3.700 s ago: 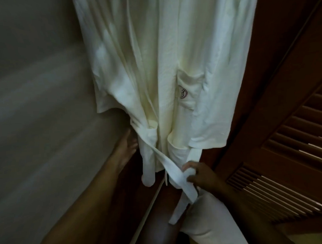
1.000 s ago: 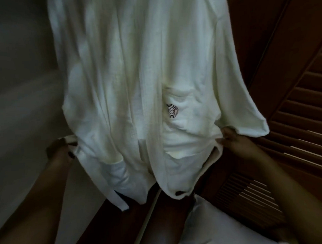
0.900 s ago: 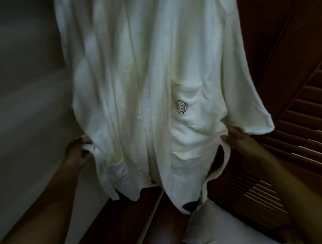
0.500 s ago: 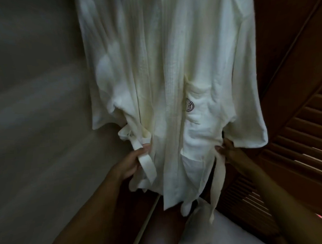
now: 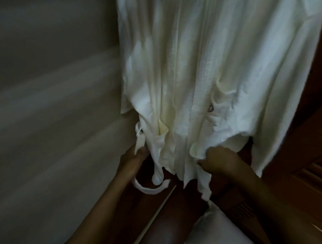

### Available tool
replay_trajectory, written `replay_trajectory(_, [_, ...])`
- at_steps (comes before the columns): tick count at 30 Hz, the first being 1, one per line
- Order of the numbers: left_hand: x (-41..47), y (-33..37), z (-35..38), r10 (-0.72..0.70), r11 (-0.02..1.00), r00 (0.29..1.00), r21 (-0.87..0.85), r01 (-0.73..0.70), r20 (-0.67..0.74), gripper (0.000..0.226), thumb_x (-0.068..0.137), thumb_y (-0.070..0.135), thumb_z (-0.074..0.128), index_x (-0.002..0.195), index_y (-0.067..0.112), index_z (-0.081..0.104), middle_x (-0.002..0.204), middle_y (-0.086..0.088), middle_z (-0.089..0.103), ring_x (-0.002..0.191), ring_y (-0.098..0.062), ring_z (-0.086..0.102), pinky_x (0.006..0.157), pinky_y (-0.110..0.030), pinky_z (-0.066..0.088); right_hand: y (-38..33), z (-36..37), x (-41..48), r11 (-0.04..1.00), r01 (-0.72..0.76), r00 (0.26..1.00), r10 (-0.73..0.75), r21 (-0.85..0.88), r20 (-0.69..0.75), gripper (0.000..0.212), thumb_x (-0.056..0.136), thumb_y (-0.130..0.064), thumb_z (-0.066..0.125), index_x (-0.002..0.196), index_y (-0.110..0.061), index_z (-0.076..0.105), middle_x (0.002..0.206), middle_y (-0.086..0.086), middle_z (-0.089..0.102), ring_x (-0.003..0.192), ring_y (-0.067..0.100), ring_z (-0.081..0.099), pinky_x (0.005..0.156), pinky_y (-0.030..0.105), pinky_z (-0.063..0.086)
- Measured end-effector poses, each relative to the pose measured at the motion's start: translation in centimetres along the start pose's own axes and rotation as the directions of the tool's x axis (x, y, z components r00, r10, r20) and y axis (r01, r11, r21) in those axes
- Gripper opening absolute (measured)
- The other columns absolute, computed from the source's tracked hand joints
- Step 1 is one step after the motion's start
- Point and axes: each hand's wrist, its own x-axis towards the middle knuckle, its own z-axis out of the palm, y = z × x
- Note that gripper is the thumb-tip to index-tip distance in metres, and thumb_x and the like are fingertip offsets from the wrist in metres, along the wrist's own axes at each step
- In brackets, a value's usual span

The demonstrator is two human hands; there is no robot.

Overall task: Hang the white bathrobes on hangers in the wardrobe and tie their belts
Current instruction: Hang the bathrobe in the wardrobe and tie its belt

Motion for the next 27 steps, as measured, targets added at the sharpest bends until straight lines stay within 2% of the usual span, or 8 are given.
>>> replay_trajectory(2, [-1.2,-0.3,-1.0,0.007,0.999,1.0,0.039,-0.007,-0.022,0.039,0.102,0.056,0.047,0.134,0.037,0.059,0.118,0.007,0.069,0.104,-0.017,0.065,0.086,-0.031,0.048,-4.8,-2.2,0.8,0.992,0.126,0.991,-0.125,0.016,-0.053,0.051,0.1,-0.057,0.044,0.118,-0.013,0.063,0.116,0.005,0.066,0.099,0.021,0.063,0.081,0.03,0.048])
replay_trajectory(4, [-2.7,-0.3,-2.0,0.069,0.989,0.997,0.135,-0.065,-0.026,0.032,0.105,0.054,0.042,0.13,0.041,0.058,0.108,0.017,0.062,0.097,-0.01,0.06,0.085,-0.029,0.044,-10.2,-3.6,2.7,0.965,0.228,0.962,-0.204,0.125,-0.18,0.05,0.099,-0.06,0.05,0.106,-0.012,0.062,0.101,0.007,0.065,0.09,0.023,0.062,0.074,0.031,0.044])
replay_trajectory(6, [-3.5,-0.5,-2.7,0.213,0.895,0.977,0.4,-0.196,0.001,0.033,0.109,0.043,0.037,0.13,0.031,0.059,0.104,0.005,0.07,0.087,-0.018,0.064,0.075,-0.029,0.044,-14.6,-4.5,5.0,0.925,0.291,0.941,-0.232,0.243,-0.245,0.06,0.09,-0.073,0.055,0.094,-0.013,0.057,0.084,0.001,0.058,0.08,0.021,0.058,0.07,0.03,0.042])
replay_trajectory(10, [-5.2,-1.2,-2.9,0.377,0.696,0.926,0.654,-0.295,0.017,0.037,0.105,0.026,0.044,0.14,0.03,0.056,0.101,-0.006,0.073,0.078,-0.021,0.064,0.067,-0.027,0.04,-19.7,-4.4,10.6,0.944,0.31,0.944,-0.292,0.116,-0.152,0.064,0.087,-0.065,0.06,0.121,-0.011,0.062,0.114,0.009,0.065,0.103,0.031,0.065,0.08,0.034,0.047])
replay_trajectory(14, [-8.0,-2.1,-3.1,0.406,0.594,0.913,0.752,-0.286,0.026,0.028,0.1,0.028,0.05,0.124,0.033,0.063,0.089,-0.001,0.074,0.074,-0.023,0.069,0.065,-0.032,0.051,-20.1,-4.2,14.3,0.924,0.346,0.904,-0.281,0.162,-0.323,0.07,0.086,-0.058,0.039,0.117,-0.001,0.062,0.117,0.022,0.067,0.109,0.039,0.066,0.089,0.041,0.051])
replay_trajectory(19, [-9.8,-4.2,-3.4,0.309,0.661,0.951,0.716,-0.223,0.011,0.031,0.099,0.032,0.053,0.128,0.036,0.062,0.091,-0.001,0.075,0.076,-0.025,0.07,0.064,-0.029,0.045,-18.2,-3.3,16.4,0.882,0.268,0.936,-0.145,0.386,-0.32,0.049,0.094,-0.035,0.063,0.126,0.002,0.058,0.125,0.022,0.065,0.118,0.04,0.062,0.094,0.039,0.049])
replay_trajectory(23, [-7.2,-5.9,-3.7,0.146,0.819,0.987,0.567,-0.086,-0.062,0.028,0.105,0.027,0.045,0.128,0.028,0.062,0.097,-0.003,0.073,0.078,-0.019,0.067,0.068,-0.029,0.049,-16.3,-2.3,13.7,0.768,0.256,0.967,-0.193,0.588,-0.168,0.076,0.09,-0.062,0.064,0.14,-0.006,0.052,0.129,0.011,0.061,0.112,0.025,0.063,0.093,0.032,0.047])
replay_trajectory(27, [-5.3,-7.6,-3.0,-0.041,0.924,0.993,0.374,0.079,-0.107,0.016,0.107,0.029,0.046,0.105,0.028,0.062,0.091,0.009,0.068,0.073,-0.002,0.057,0.062,-0.019,0.04,-9.6,2.6,7.7,0.684,0.221,0.97,-0.23,0.695,-0.083,0.051,0.096,-0.052,0.061,0.131,-0.014,0.062,0.121,0.001,0.066,0.11,0.02,0.064,0.096,0.036,0.051])
